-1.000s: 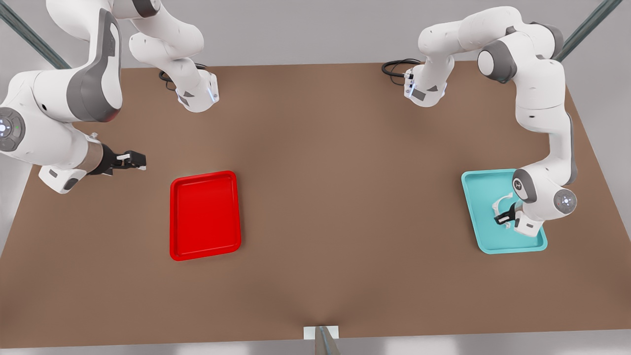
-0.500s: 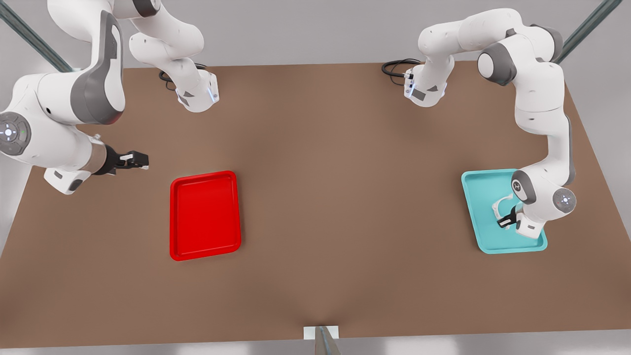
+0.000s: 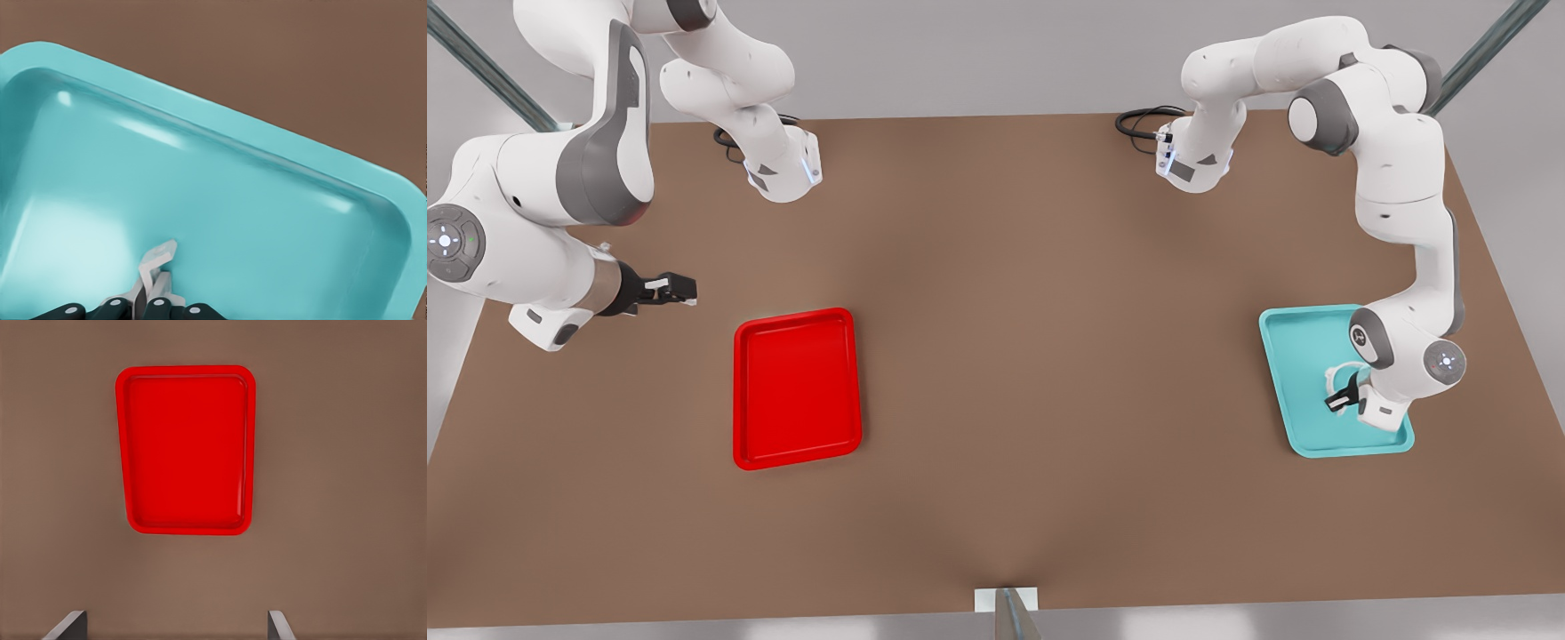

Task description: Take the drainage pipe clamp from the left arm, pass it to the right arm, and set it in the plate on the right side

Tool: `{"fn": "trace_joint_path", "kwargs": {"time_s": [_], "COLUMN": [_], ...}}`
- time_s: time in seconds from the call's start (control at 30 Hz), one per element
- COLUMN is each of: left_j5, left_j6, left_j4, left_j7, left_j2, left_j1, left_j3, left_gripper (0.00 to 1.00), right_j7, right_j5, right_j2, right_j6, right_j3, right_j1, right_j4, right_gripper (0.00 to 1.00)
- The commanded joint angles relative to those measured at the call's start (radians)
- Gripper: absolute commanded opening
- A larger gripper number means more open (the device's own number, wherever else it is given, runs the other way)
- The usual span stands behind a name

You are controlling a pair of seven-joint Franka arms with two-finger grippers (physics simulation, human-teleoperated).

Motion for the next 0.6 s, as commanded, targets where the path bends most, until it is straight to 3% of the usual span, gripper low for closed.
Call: {"fn": "trace_joint_path", "kwargs": {"time_s": [0.0,0.17,0.3,0.4,0.57], "left_j5": [-0.006,-0.009,-0.059,-0.046,0.000], "left_j6": [-0.009,-0.074,-0.290,-0.327,-0.371], "left_j4": [0.001,0.005,-0.004,0.027,0.114], "left_j7": [0.005,-0.102,-0.360,-0.508,-0.948], "left_j2": [-0.004,-0.028,-0.159,-0.170,-0.153], "left_j1": [0.000,-0.023,-0.100,-0.129,-0.373], "left_j3": [-0.001,-0.001,-0.021,-0.082,-0.084], "left_gripper": [0.21,0.21,0.21,0.21,0.21], "right_j7": [0.001,0.001,-0.002,-0.002,0.001], "right_j5": [0.001,0.002,0.047,0.041,0.051], "right_j2": [-0.001,0.000,0.017,0.034,0.116], "right_j6": [-0.001,0.001,0.032,0.196,0.340], "right_j3": [-0.001,-0.001,-0.002,0.006,0.006], "right_j1": [0.001,0.001,-0.003,0.060,0.225], "right_j4": [0.000,0.000,0.011,0.016,0.011], "right_gripper": [1.00,1.00,1.00,1.00,1.00]}}
